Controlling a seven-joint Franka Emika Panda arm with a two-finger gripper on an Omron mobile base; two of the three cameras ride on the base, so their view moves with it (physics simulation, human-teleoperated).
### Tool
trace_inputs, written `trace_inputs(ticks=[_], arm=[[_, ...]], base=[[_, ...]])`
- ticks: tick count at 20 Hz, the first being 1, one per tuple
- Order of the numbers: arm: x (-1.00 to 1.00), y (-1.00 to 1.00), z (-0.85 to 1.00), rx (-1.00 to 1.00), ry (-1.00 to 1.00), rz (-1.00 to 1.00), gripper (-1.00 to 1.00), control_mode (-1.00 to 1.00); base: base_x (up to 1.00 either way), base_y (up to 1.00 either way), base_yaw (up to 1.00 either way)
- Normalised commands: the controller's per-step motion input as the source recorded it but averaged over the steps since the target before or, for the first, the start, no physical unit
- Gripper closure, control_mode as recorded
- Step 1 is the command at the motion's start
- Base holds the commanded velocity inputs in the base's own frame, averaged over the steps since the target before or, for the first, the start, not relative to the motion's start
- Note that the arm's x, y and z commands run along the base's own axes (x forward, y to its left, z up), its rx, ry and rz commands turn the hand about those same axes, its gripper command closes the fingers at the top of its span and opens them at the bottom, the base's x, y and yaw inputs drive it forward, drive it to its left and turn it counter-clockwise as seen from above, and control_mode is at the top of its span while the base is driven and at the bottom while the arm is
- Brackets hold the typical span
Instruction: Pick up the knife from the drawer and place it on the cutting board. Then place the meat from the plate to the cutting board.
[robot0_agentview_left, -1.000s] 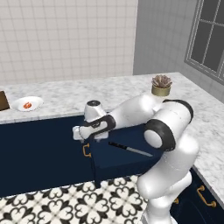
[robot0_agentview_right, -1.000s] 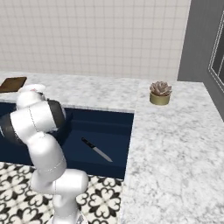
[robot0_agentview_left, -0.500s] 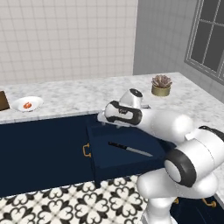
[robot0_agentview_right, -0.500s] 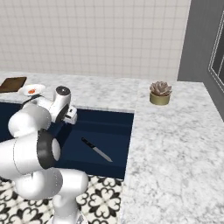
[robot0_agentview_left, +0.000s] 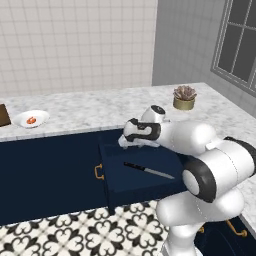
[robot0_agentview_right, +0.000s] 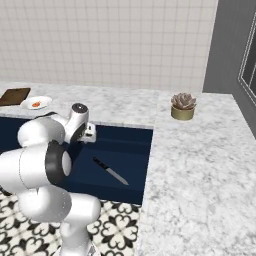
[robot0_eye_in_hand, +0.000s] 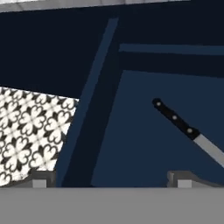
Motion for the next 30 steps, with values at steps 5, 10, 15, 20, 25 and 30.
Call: trace_inputs(ticks=[5,10,15,20,25,30], arm=[[0.6,-0.43,-0.45,-0.26,0.18,0.2,-1.0,-1.0],[0.76,-0.06,-0.49,-0.17,0.06,0.0,-1.0,-1.0],[0.26,-0.25,-0.79,-0.13,0.0,0.0,-1.0,-1.0],[0.09,-0.25,-0.98,-0.16,0.0,0.0,-1.0,-1.0],[0.12,-0.14,-0.68,-0.05,0.0,0.0,-1.0,-1.0],[0.31,-0.1,-0.23,0.0,0.0,0.0,-1.0,-1.0]], base=[[0.0,0.0,0.0],[0.0,0.0,0.0],[0.0,0.0,0.0],[0.0,0.0,0.0],[0.0,0.0,0.0],[0.0,0.0,0.0]])
